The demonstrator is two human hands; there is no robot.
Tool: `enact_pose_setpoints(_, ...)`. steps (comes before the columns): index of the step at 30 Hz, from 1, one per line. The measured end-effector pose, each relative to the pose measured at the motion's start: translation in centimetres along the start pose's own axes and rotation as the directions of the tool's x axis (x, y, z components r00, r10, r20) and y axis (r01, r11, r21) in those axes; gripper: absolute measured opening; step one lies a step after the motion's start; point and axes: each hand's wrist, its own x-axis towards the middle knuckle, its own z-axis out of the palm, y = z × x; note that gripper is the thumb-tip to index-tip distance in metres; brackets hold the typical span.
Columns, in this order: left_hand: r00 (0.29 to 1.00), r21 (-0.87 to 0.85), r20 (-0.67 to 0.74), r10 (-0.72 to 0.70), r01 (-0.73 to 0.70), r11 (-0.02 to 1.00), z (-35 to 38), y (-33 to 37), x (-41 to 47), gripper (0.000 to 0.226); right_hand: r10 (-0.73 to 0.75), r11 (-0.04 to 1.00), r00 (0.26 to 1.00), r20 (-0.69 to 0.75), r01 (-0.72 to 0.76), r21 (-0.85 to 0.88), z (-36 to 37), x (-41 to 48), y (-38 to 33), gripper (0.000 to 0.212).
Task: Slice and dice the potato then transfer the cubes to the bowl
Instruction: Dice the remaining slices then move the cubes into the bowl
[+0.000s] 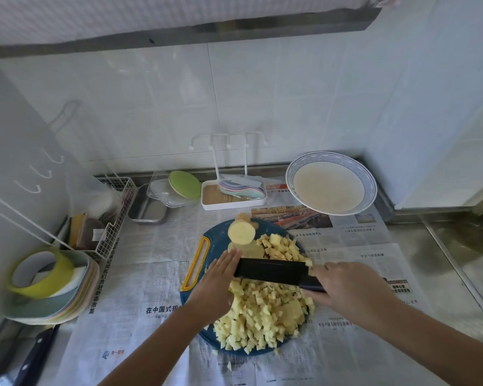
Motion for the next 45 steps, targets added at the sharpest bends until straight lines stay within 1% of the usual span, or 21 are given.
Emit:
enact_pose_setpoints(1,1.0,-0.034,0.001,-0.014,0.014,0.999,-0.1,-0.1,0.1,0.085,0.026,0.999,1.0,0.014,-0.027,0.023,-0.1,-0.2,0.7,0.046)
enact_pose_setpoints(3,0.998,-0.097,-0.028,-0.064,0.061,0.993,-0.2,-0.5,0.4,0.075,0.109,0.981,0.992,0.065,-0.118,0.154,0.3,-0.7,2.2,0.04)
enact_pose_setpoints(5,0.975,-0.135,-0.13,-0.182,0.164,0.977,-0.8,-0.9,1.5,0.057,0.214,0.918,0.968,0.131,-0.245,0.311,1.2,-0.9,3.7,0.033)
enact_pose_setpoints(6,0.952,-0.153,-0.196,-0.236,0.208,0.966,-1.1,-1.1,2.2,0.048,0.246,0.883,0.958,0.145,-0.284,0.375,1.7,-1.0,4.3,0.034)
enact_pose_setpoints(8,0.922,-0.182,-0.257,-0.29,0.248,0.951,-1.8,-1.4,3.5,0.029,0.281,0.823,0.948,0.148,-0.318,0.471,2.6,-1.1,5.3,0.037)
enact_pose_setpoints(11,0.931,-0.24,-0.18,-0.317,0.271,0.932,-3.4,-0.6,5.4,0.015,0.349,0.722,0.926,0.143,-0.363,0.59,4.1,-0.7,5.9,0.042)
enact_pose_setpoints(12,0.934,-0.233,-0.155,-0.323,0.283,0.93,-3.8,-0.4,5.8,0.012,0.37,0.697,0.918,0.145,-0.377,0.61,4.4,-0.5,5.9,0.045)
enact_pose_setpoints(13,0.937,-0.188,-0.132,-0.324,0.297,0.936,-4.3,-0.1,6.7,0.014,0.388,0.682,0.91,0.146,-0.39,0.619,4.8,-0.2,6.1,0.046)
enact_pose_setpoints(15,0.942,-0.064,-0.1,-0.319,0.314,0.947,-4.7,0.3,8.2,0.025,0.406,0.672,0.901,0.156,-0.409,0.618,5.5,0.4,6.6,0.045)
enact_pose_setpoints(16,0.944,-0.039,-0.1,-0.315,0.312,0.949,-4.8,0.5,9.0,0.028,0.409,0.679,0.899,0.16,-0.416,0.604,5.7,0.8,7.0,0.043)
enact_pose_setpoints(18,0.958,-0.057,-0.092,-0.271,0.267,0.962,-4.5,0.4,10.1,0.023,0.391,0.715,0.907,0.159,-0.408,0.567,6.1,1.8,7.9,0.042)
enact_pose_setpoints(19,0.969,-0.054,-0.075,-0.236,0.232,0.971,-4.3,0.3,10.6,0.031,0.375,0.731,0.914,0.159,-0.396,0.555,6.4,2.4,8.5,0.042)
enact_pose_setpoints(21,0.982,-0.044,-0.003,-0.187,0.186,0.981,-3.8,0.1,11.3,0.059,0.328,0.767,0.929,0.171,-0.367,0.526,7.0,3.6,9.9,0.041)
enact_pose_setpoints(23,0.978,-0.039,0.043,-0.202,0.204,0.978,-3.6,0.0,11.8,0.077,0.268,0.807,0.944,0.191,-0.329,0.49,7.8,4.8,11.3,0.04)
enact_pose_setpoints(25,0.973,-0.034,0.058,-0.225,0.227,0.973,-3.0,-0.3,12.3,0.087,0.216,0.831,0.957,0.194,-0.285,0.477,8.7,5.6,12.3,0.041)
enact_pose_setpoints(30,0.952,-0.064,0.013,-0.306,0.306,0.95,-2.2,-0.8,12.6,0.092,0.149,0.824,0.969,0.195,-0.231,0.518,10.6,6.7,14.0,0.046)
enact_pose_setpoints(32,0.945,-0.093,0.041,-0.326,0.328,0.94,-2.1,-0.9,12.8,0.091,0.116,0.831,0.971,0.208,-0.209,0.515,11.1,7.2,14.4,0.046)
enact_pose_setpoints(36,0.934,-0.067,0.148,-0.326,0.338,0.939,-2.0,-0.6,12.6,0.088,0.061,0.834,0.978,0.201,-0.161,0.527,12.0,7.7,15.1,0.046)
enact_pose_setpoints(42,0.925,-0.11,0.167,-0.343,0.363,0.925,-1.9,0.3,12.0,0.065,-0.002,0.823,0.989,0.146,-0.081,0.562,12.6,8.5,15.6,0.048)
enact_pose_setpoints(43,0.921,-0.111,0.178,-0.346,0.368,0.923,-2.0,0.4,12.0,0.066,-0.01,0.825,0.99,0.144,-0.073,0.56,12.6,8.6,15.7,0.048)
enact_pose_setpoints(45,0.906,-0.101,0.205,-0.37,0.396,0.913,-2.4,0.7,12.1,0.076,-0.034,0.839,0.988,0.147,-0.052,0.542,12.4,8.7,15.8,0.047)
